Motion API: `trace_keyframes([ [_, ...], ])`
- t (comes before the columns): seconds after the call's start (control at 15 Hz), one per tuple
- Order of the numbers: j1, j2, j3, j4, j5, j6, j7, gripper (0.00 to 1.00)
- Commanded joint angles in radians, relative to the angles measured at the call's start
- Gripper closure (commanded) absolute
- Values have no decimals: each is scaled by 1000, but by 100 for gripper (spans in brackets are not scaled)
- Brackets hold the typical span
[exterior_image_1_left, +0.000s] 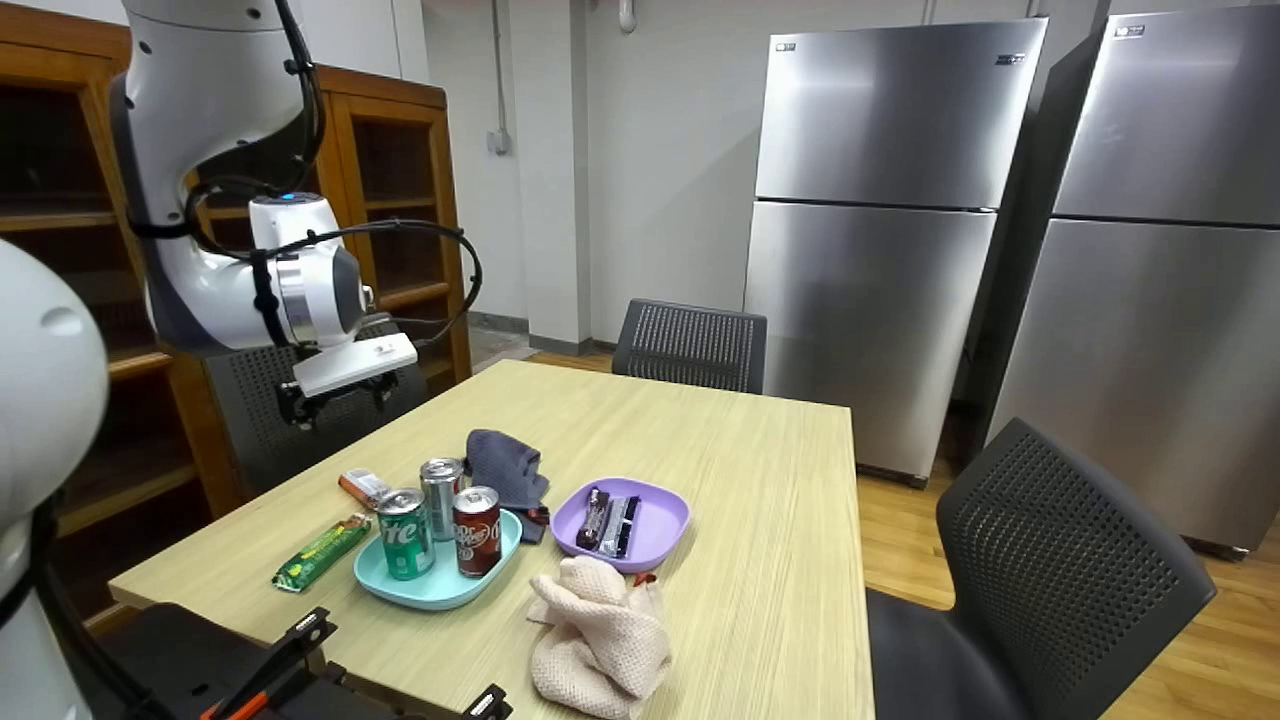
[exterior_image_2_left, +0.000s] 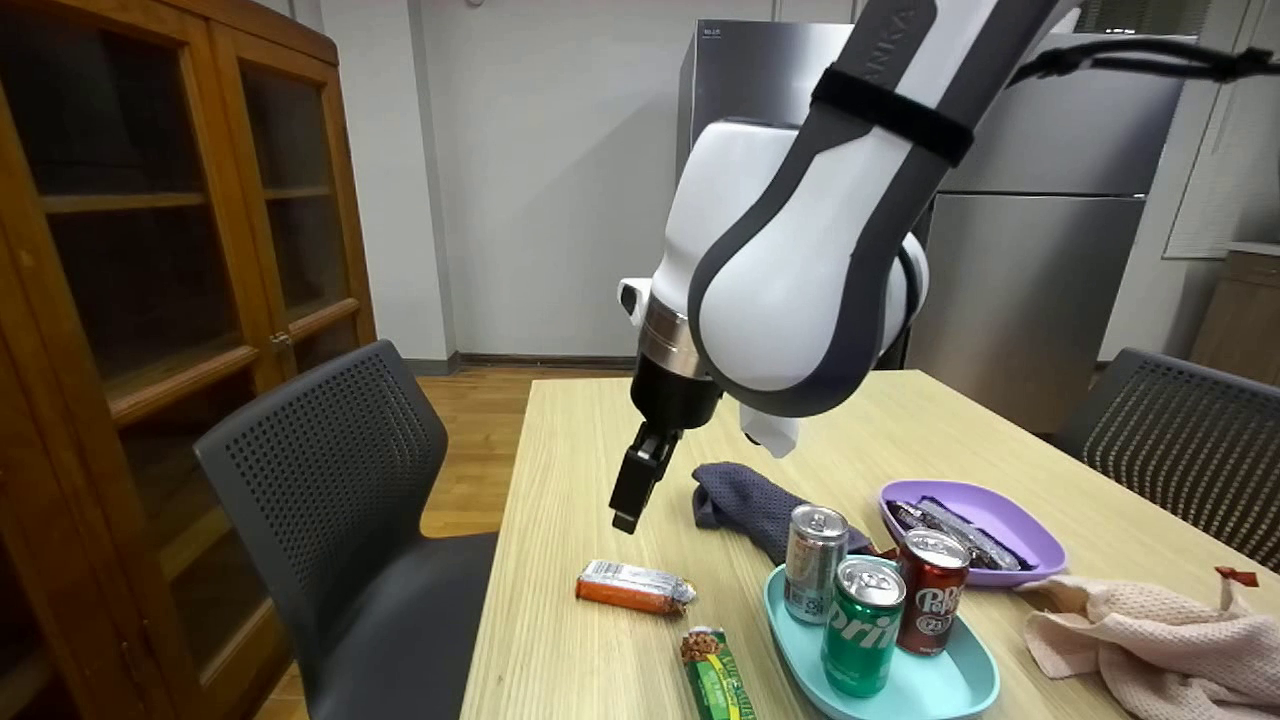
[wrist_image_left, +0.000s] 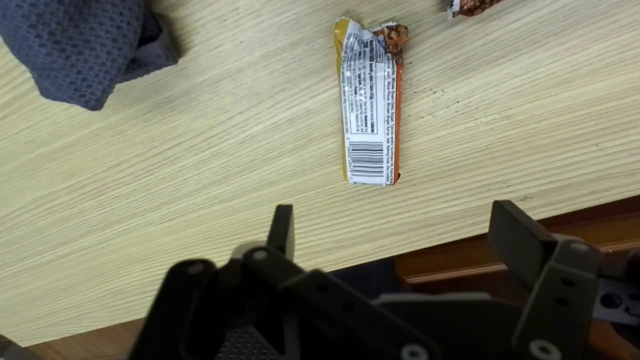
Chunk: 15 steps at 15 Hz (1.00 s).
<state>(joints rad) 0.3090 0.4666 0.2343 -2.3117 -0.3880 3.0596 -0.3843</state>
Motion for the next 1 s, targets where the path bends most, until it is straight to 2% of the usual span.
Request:
trace_keyframes([
  [0.0, 12, 57, 6, 93, -20, -82, -25, 0],
  [0.53, 17, 184, 10, 235, -22, -167, -64, 0],
  [0.93, 17, 280, 12, 312, -24, -189, -87, 0],
])
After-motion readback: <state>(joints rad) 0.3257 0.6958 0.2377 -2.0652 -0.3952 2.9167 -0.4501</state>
